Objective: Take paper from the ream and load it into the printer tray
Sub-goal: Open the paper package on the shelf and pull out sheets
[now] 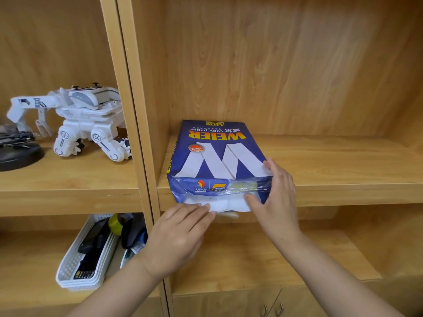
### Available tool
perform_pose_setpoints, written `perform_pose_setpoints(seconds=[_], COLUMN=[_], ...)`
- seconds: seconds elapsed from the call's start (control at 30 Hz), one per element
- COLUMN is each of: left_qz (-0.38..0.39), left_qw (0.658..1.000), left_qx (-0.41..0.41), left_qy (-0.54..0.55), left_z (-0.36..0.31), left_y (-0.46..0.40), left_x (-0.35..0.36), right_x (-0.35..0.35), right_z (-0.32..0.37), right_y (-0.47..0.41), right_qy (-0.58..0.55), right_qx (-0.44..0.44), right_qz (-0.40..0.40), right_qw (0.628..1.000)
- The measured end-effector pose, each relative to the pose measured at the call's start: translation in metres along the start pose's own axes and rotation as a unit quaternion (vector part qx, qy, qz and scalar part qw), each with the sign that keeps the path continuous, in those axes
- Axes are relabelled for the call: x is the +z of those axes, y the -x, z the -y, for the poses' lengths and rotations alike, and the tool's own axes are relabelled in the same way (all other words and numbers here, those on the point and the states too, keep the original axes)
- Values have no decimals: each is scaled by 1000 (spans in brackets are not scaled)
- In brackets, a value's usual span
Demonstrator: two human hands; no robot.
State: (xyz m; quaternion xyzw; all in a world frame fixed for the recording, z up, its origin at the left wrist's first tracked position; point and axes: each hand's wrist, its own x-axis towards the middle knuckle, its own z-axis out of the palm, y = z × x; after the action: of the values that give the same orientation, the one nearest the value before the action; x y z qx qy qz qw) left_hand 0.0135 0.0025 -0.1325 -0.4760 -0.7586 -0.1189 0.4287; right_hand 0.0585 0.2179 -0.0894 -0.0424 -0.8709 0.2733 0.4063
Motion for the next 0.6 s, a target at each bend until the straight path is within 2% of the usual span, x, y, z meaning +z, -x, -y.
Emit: perform_pose_setpoints(seconds=[0.23, 0.6], left_qz=[0, -2], left_qw=[999, 996], left_qx=[-2, -31], left_qy=[-54, -89], left_z=[9, 23], left_y=[7, 11], left_x=[-11, -25], right_x=[-9, -26], right_z=[-2, -11], right_y=[-2, -1], right_qy=[-27, -110], right_qx=[-4, 63], right_qz=[-63, -117], right_qw=[998, 985])
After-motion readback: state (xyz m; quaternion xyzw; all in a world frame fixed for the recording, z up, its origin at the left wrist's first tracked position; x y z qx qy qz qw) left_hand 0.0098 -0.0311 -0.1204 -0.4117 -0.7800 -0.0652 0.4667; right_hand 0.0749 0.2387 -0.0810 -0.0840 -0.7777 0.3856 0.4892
